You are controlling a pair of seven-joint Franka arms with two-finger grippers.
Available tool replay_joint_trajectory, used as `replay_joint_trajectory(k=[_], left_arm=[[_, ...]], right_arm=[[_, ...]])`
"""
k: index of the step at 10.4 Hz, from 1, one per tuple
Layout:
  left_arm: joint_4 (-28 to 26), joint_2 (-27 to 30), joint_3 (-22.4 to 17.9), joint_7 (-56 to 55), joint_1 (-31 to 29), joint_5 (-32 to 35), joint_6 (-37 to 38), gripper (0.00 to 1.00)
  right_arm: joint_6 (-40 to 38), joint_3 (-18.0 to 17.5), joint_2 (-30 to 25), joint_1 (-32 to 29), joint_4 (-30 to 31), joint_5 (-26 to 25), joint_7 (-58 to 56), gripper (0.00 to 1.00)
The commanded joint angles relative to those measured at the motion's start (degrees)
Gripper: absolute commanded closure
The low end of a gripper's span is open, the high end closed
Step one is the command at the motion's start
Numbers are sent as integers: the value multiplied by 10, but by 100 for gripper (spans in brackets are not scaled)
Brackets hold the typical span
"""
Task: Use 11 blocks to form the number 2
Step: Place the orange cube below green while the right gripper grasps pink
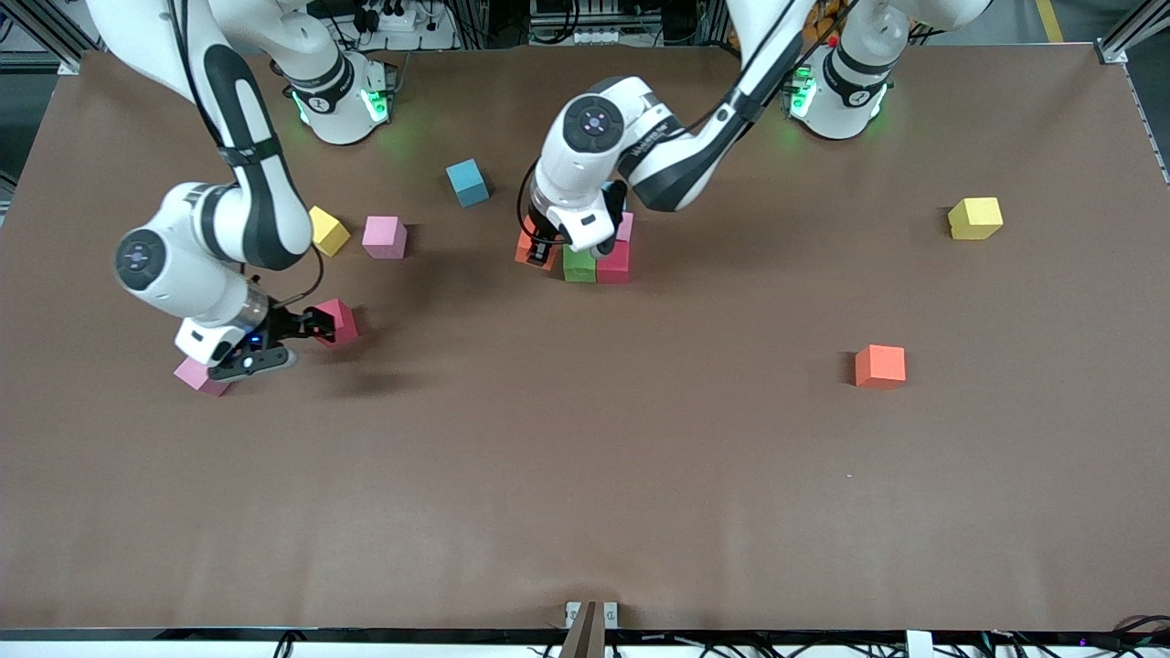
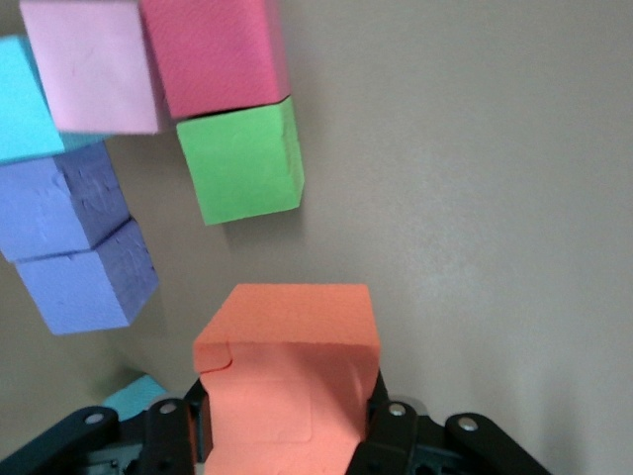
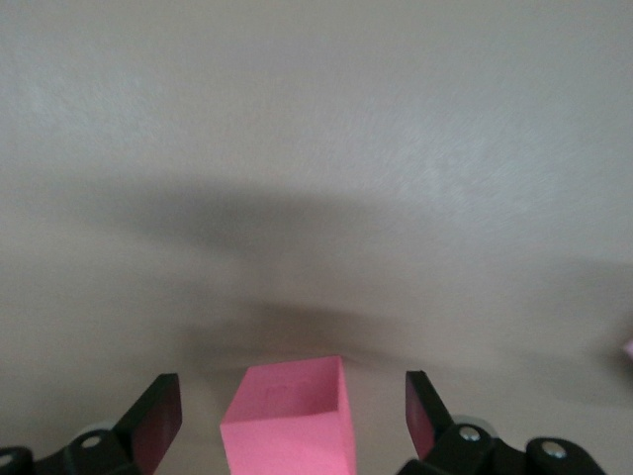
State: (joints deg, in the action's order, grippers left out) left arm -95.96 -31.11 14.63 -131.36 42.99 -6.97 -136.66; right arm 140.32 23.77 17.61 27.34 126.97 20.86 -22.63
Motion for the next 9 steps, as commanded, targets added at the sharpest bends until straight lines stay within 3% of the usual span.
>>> replay_joint_trajectory(k=[1,2,4,6,9], left_arm=[[10,-22,-4,-71,10,28,-19,100],[8,-29,-6,-110,15,30,-22,100],[9,-40,-7,-172,22,48,-39,100],[6,-45,-6,-199,24,57,-48,100],[-3,-64,-4,-263,32,130,-75,100]], right_arm=[[14,-94,-15,-96,20,5,34,0],[14,-107,-14,-109,23,5,51,0],[43,-177,-14,-168,41,5,53,0],[86,-179,-14,-159,66,0,46,0],[131,-179,-17,-157,100,-6,5,0]])
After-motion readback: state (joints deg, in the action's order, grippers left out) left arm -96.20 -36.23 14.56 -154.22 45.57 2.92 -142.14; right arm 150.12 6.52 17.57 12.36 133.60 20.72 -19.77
